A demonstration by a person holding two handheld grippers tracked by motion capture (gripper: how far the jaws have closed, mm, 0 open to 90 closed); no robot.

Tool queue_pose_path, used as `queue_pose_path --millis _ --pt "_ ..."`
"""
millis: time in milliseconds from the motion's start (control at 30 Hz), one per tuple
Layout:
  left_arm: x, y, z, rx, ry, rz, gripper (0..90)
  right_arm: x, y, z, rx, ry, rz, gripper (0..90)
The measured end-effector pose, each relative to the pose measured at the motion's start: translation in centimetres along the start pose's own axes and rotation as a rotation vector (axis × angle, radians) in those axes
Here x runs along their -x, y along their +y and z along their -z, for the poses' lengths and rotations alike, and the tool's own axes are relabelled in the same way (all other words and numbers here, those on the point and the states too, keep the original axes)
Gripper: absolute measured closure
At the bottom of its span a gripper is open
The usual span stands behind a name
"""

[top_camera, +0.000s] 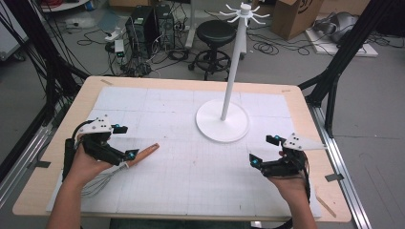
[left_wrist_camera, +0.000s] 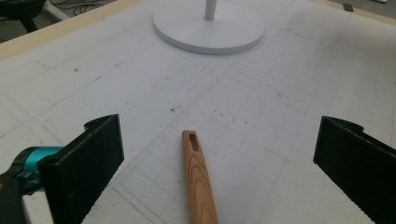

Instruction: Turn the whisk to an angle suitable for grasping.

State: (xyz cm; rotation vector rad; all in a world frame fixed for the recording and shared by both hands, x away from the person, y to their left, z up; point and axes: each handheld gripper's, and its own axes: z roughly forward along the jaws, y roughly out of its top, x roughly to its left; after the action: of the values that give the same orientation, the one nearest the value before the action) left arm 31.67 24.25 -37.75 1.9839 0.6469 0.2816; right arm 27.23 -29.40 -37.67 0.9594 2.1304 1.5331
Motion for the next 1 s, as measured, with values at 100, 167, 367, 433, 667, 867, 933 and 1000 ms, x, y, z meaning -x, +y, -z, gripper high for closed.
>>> queue_pose_path --millis 100,167,367,433,667,867,933,1000 --pt "0.0 0.0 0.0 -0.011 0.004 -0.007 2.2 0.1 -0.2 0.0 -0.001 -0.002 0.002 1.8" --pt "0.0 0.0 -0.1 -0.012 0.009 -0.004 2.2 0.1 -0.2 0.0 -0.001 -0.006 0.0 1.8" --pt "0.1 0.1 -0.1 -0.023 0.031 -0.005 2.2 -0.2 -0.2 0.0 -0.01 -0.008 0.01 1.8" --pt "0.1 0.1 -0.3 -0.057 0.054 -0.012 2.2 -0.2 -0.3 -0.1 -0.012 -0.009 0.011 1.8" --pt "0.1 -0.3 -1.3 -0.163 0.068 -0.021 2.3 -0.2 -0.6 -0.6 -0.034 -0.006 0.015 1.8" --pt "-0.3 -0.8 -2.0 -0.279 0.051 -0.01 18.1 -0.1 -0.9 -0.8 -0.05 -0.007 0.009 1.9" --pt "-0.2 -1.1 -2.4 -0.33 0.062 -0.018 21.1 -0.1 -0.9 -0.8 -0.051 -0.009 0.012 1.9" --pt "-0.2 -1.2 -2.6 -0.351 0.056 -0.021 24.7 -0.1 -1.0 -0.9 -0.055 -0.006 0.013 1.9"
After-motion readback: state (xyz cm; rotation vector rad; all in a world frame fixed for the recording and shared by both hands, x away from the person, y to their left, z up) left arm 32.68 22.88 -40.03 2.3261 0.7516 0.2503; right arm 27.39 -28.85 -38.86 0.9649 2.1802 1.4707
